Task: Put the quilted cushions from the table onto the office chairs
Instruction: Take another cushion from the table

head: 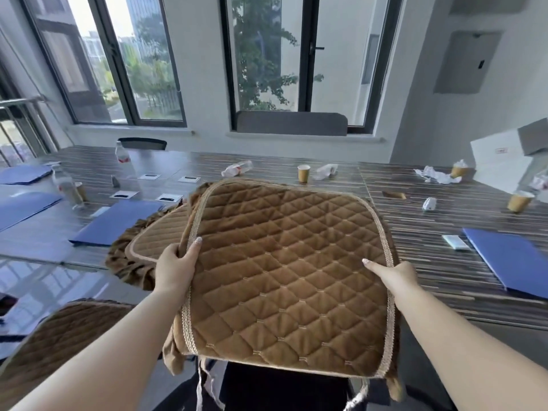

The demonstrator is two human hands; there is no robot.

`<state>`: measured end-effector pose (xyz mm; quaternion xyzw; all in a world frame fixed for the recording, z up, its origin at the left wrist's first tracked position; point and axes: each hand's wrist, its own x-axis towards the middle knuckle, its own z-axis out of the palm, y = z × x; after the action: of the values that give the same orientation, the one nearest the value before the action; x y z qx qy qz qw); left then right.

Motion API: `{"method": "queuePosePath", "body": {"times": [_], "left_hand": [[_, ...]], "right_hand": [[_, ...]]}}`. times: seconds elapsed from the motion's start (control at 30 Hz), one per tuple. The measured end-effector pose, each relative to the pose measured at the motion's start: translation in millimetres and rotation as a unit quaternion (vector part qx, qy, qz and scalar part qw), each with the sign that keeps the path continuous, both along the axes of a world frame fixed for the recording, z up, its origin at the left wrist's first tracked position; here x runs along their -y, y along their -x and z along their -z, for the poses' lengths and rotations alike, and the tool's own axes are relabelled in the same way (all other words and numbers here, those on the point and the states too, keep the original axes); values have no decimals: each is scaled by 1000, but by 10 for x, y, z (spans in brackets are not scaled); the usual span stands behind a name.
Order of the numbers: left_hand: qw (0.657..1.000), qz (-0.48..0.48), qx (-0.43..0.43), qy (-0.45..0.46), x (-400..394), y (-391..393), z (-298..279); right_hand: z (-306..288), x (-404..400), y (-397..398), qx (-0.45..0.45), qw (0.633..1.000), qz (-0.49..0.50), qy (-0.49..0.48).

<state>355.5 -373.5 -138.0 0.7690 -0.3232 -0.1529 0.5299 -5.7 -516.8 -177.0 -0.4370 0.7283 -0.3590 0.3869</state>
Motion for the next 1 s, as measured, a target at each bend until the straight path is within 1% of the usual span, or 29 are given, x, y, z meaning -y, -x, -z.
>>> {"method": "queuePosePath", "body": {"times": [0.1,0.17,0.3,0.47,0.6,0.7,0.8,1.0], "left_hand": [[998,-2,-36,-59,-118,12,362],[993,6,-41,-108,-221,70,542],[978,28,-59,-199,-381,82,918],[932,66,-60,-350,-571,141,1259],[899,92,-21,-427,-705,207,1393],[883,106,12,-457,-768,255,1490],[872,115,20,-475,-836,303,1583],[876,111,-22,-470,-861,284,1779]], "right_hand": [[156,-158,42,-31,999,-12,-28],[268,-287,95,-62,997,-17,-44],[514,-551,201,-93,990,-39,-96],[866,-888,381,-124,974,-72,-178],[1065,-1106,476,-133,957,-107,-234],[1136,-1218,526,-161,938,-135,-276],[1233,-1321,566,-178,926,-148,-299],[1393,-1293,479,-178,932,-120,-291]]}}
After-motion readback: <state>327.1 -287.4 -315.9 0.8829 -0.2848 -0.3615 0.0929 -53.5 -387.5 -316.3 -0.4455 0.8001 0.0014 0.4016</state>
